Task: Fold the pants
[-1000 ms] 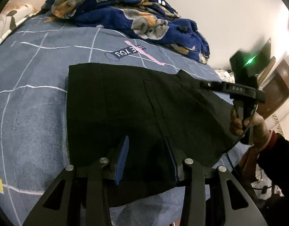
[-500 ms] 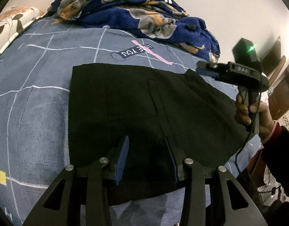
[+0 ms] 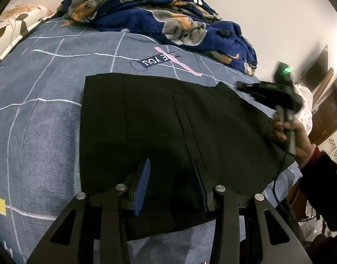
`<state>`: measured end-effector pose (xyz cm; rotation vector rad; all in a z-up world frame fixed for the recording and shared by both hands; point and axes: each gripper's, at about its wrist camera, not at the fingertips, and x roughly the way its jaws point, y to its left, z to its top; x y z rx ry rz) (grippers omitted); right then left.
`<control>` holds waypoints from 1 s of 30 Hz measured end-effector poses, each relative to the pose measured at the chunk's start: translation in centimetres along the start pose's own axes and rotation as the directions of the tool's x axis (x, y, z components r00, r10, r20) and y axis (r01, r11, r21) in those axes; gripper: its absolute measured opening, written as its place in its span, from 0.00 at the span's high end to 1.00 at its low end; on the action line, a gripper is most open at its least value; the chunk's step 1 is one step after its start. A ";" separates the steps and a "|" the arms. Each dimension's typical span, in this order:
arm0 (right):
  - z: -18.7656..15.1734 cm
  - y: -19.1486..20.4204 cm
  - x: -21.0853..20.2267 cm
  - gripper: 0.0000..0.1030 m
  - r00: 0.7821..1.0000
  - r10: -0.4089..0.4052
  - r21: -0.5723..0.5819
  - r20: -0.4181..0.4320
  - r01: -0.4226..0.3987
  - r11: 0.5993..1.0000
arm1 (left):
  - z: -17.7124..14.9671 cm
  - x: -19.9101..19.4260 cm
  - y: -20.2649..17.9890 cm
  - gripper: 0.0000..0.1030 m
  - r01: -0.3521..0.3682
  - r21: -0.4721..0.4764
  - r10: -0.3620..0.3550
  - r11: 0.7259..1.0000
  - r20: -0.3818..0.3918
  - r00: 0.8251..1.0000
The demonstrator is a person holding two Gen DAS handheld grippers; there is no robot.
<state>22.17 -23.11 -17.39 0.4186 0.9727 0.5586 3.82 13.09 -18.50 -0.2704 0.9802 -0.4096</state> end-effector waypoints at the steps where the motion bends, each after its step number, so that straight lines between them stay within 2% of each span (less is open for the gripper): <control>1: -0.4 -0.3 -1.5 0.87 0.999 0.010 0.008 0.035 -0.011 1.000 | 0.0 0.0 0.0 0.60 -0.002 0.002 0.002 1.000 0.000 1.000; 3: -1.4 -1.7 -5.2 0.80 0.994 0.037 0.052 0.101 -0.043 0.998 | 0.1 0.0 0.0 0.60 -0.004 -0.002 0.004 1.000 0.000 1.000; 5: -3.3 -3.9 -9.7 0.65 0.985 0.053 0.105 0.167 -0.071 0.992 | 0.1 0.1 0.0 0.60 -0.006 -0.011 0.006 1.000 0.001 1.000; 7: -5.7 -6.5 -14.5 0.57 0.974 0.000 0.158 0.226 -0.037 0.987 | 0.2 0.1 -0.1 0.60 -0.011 -0.010 0.011 1.000 0.002 1.000; 10: -10.3 -11.3 -21.3 0.56 0.960 -0.083 0.248 0.268 0.015 0.969 | 0.1 0.2 -0.3 0.60 -0.026 0.003 0.026 1.000 0.007 1.000; 13: -14.9 -15.7 -25.6 0.56 0.955 -0.178 0.327 0.237 0.094 0.940 | 0.0 0.3 -0.5 0.60 -0.038 0.014 0.038 0.999 0.013 0.999; 14: -16.3 -17.0 -26.5 0.59 0.951 -0.207 0.357 0.231 0.115 0.927 | 0.0 0.3 -0.5 0.60 -0.040 0.012 0.039 0.999 0.016 0.999; 15: -17.7 -18.5 -27.8 0.68 0.942 -0.244 0.387 0.230 0.142 0.911 | -0.1 0.3 -0.5 0.60 -0.041 0.009 0.041 0.999 0.018 0.999; 16: -19.2 -20.3 -29.6 0.84 0.930 -0.268 0.426 0.252 0.142 0.893 | 0.0 0.3 -0.5 0.60 -0.044 0.006 0.044 0.999 0.017 0.999; 18: -21.4 -22.8 -32.5 0.95 0.897 -0.344 0.505 0.277 0.169 0.846 | 0.0 0.2 -0.6 0.60 -0.051 0.005 0.051 0.999 0.014 0.999; 19: -22.5 -24.3 -34.3 0.97 0.875 -0.374 0.549 0.308 0.158 0.821 | 0.0 0.3 -0.7 0.60 -0.057 0.007 0.057 0.998 0.012 0.998; 21: -23.6 -25.6 -36.3 0.89 0.854 -0.389 0.596 0.347 0.120 0.794 | 0.1 0.3 -0.8 0.60 -0.066 0.016 0.066 0.998 0.006 0.998; 23: -24.3 -26.1 -38.3 0.76 0.820 -0.429 0.618 0.379 0.121 0.777 | 0.2 0.3 -0.9 0.60 -0.071 0.015 0.071 0.997 0.001 0.997; 25: -25.4 -27.3 -40.0 0.68 0.807 -0.389 0.644 0.445 0.014 0.765 | 0.2 0.2 -0.8 0.60 -0.069 -0.002 0.069 0.998 0.002 0.998; 26: -26.0 -28.2 -40.8 0.63 0.794 -0.371 0.656 0.482 -0.046 0.753 | 0.3 0.2 -0.7 0.60 -0.065 -0.013 0.065 0.998 0.003 0.998; 28: -27.0 -29.5 -42.3 0.59 0.764 -0.385 0.687 0.518 -0.103 0.719 | 0.3 0.1 -0.2 0.60 -0.048 -0.053 0.048 0.997 0.009 0.999; 30: -27.5 -30.6 -43.1 0.58 0.746 -0.383 0.703 0.545 -0.158 0.693 | 0.4 0.1 0.0 0.60 -0.037 -0.079 0.038 0.996 0.011 0.999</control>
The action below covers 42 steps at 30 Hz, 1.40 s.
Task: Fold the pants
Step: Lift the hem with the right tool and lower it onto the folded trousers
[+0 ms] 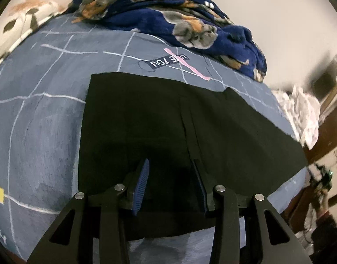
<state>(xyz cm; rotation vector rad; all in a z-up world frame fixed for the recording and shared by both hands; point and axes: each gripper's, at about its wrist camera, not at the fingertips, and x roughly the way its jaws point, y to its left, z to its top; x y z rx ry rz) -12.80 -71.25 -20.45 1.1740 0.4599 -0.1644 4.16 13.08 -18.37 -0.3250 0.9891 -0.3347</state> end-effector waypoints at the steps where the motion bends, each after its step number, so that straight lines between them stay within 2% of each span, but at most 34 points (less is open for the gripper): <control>1: 0.7 -0.8 -0.2 0.58 1.000 0.011 0.027 0.008 -0.012 1.000 | 0.0 0.0 0.0 0.60 0.001 -0.008 -0.001 1.000 -0.001 1.000; 5: 1.4 -0.9 1.1 0.58 0.999 0.041 0.064 -0.006 -0.041 0.997 | 0.1 0.1 -0.5 0.60 -0.024 0.014 0.024 1.000 -0.009 1.000; 10: 1.6 -1.2 2.8 0.58 0.997 0.031 0.073 -0.065 -0.026 0.997 | 0.2 0.1 -0.7 0.60 -0.039 0.017 0.039 0.999 -0.009 0.999; 14: 1.4 -0.4 3.2 0.49 0.997 0.036 0.056 -0.066 -0.033 0.998 | 0.1 0.1 -0.7 0.60 -0.040 0.010 0.040 0.999 -0.008 0.999; 18: 1.5 0.1 4.1 0.49 0.994 0.038 0.026 -0.098 -0.036 0.999 | 0.2 0.1 -0.7 0.60 -0.043 0.013 0.043 0.999 -0.008 0.999; 23: 2.1 0.0 4.7 0.52 0.997 0.021 0.036 -0.076 -0.018 0.999 | 0.2 0.1 -0.7 0.59 -0.038 0.012 0.038 0.999 -0.008 0.999; 24: 2.1 0.4 4.9 0.53 0.996 0.004 0.009 -0.086 -0.004 1.000 | 0.2 0.1 -0.7 0.59 -0.038 0.013 0.039 0.999 -0.007 0.999; 25: 2.0 1.1 5.2 0.61 0.994 -0.037 -0.037 -0.100 0.033 0.999 | 0.2 0.1 -0.7 0.59 -0.039 0.013 0.039 0.999 -0.007 0.999; 26: 1.9 1.5 5.4 0.78 0.991 -0.075 -0.070 -0.112 0.067 0.995 | 0.2 0.1 -0.7 0.59 -0.040 0.014 0.040 0.999 -0.005 0.999; 27: 1.9 1.7 5.8 0.86 0.986 -0.108 -0.092 -0.129 0.097 0.991 | 0.3 0.2 -0.7 0.59 -0.040 0.014 0.040 0.999 -0.004 0.999; 29: 1.6 2.1 6.0 0.86 0.980 -0.143 -0.116 -0.137 0.128 0.985 | 0.3 0.2 -0.7 0.59 -0.042 0.014 0.042 0.999 -0.003 0.999; 32: 1.1 4.4 5.3 0.86 0.987 -0.120 -0.180 -0.104 0.100 0.979 | 0.3 0.2 -0.8 0.57 -0.041 0.017 0.041 0.999 -0.002 0.999; 36: -0.7 8.7 4.8 0.86 0.993 -0.044 -0.249 -0.112 0.014 0.968 | 0.3 0.3 -1.1 0.53 -0.045 0.034 0.045 0.998 0.000 0.999; 39: -3.1 12.5 5.2 0.86 0.987 0.016 -0.309 -0.158 -0.064 0.949 | 0.2 0.4 -1.4 0.48 -0.046 0.040 0.046 0.998 0.003 0.999; 42: -6.7 16.0 6.4 0.86 0.972 0.051 -0.367 -0.230 -0.135 0.920 | 0.1 0.5 -1.7 0.43 -0.046 0.047 0.046 0.998 0.008 0.999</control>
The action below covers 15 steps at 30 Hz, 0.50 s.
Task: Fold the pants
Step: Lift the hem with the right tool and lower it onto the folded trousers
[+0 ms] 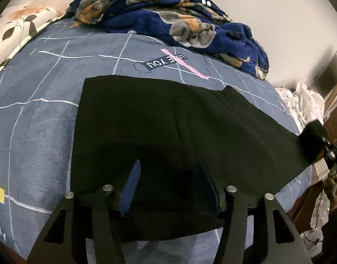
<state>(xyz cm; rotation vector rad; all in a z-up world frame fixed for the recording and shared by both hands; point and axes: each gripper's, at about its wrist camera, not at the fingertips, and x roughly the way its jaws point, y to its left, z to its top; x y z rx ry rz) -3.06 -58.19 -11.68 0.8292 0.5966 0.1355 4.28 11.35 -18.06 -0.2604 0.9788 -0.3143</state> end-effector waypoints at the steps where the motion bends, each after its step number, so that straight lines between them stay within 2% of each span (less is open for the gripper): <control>1: -0.9 1.5 1.0 0.86 0.999 0.021 -0.024 -0.027 -0.022 0.999 | 0.0 0.0 -0.1 0.43 -0.002 0.003 0.002 1.000 0.001 1.000; 6: -5.4 6.0 5.3 0.86 0.986 0.070 -0.084 -0.149 -0.084 0.993 | -0.1 0.1 -0.2 0.41 -0.003 0.008 0.003 1.000 0.002 1.000; 10: -9.3 8.5 8.5 0.86 0.965 0.030 -0.166 -0.262 -0.076 0.983 | -0.1 -0.1 -0.1 0.41 0.013 -0.003 -0.013 1.000 0.003 1.000; 15: -11.8 9.6 10.8 0.86 0.946 -0.007 -0.218 -0.324 -0.067 0.974 | -0.2 -0.1 -0.1 0.41 0.015 -0.004 -0.015 1.000 0.005 1.000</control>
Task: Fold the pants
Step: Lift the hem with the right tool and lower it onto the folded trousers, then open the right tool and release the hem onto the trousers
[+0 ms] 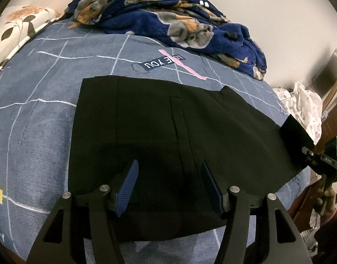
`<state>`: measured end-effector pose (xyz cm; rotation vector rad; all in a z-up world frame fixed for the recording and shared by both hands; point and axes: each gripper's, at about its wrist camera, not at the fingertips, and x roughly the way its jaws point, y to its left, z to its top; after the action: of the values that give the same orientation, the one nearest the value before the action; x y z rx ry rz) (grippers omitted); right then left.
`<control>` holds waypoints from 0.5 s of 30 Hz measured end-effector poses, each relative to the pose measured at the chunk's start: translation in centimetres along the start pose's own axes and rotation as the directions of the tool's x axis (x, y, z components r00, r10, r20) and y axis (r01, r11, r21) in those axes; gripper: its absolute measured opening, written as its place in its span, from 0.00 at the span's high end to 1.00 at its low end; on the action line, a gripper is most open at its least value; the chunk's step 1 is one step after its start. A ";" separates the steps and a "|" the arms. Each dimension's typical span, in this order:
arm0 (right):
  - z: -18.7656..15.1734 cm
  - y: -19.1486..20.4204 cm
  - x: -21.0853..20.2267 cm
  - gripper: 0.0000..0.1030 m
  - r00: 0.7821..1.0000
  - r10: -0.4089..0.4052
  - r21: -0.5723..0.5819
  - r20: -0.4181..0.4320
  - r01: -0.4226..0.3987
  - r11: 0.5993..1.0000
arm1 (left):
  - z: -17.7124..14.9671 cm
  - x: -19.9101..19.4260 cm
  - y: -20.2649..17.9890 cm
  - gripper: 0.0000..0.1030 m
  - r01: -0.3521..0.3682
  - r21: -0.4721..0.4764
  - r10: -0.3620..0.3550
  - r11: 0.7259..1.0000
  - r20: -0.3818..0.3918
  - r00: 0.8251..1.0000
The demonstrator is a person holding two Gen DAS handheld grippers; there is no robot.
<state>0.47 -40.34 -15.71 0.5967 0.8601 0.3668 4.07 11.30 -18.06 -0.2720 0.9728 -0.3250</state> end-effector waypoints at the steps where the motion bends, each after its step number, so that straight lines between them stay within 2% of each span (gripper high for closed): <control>1: -0.2 0.3 0.5 0.86 1.000 -0.012 -0.015 -0.012 0.011 1.000 | 0.0 0.0 0.0 0.41 0.001 0.000 -0.001 1.000 0.001 1.000; 13: -1.7 2.9 3.2 0.86 0.994 -0.075 -0.141 -0.084 0.063 0.988 | -0.1 -0.1 0.2 0.41 0.006 -0.002 -0.006 1.000 0.005 1.000; 15: -2.0 3.1 3.7 0.83 0.992 -0.082 -0.158 -0.098 0.066 0.985 | -0.1 -0.2 0.1 0.41 0.010 -0.004 -0.009 1.000 0.006 1.000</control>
<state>0.93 -35.30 -16.92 0.4036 0.9420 0.3959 3.85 11.49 -18.02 -0.2812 0.9667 -0.3308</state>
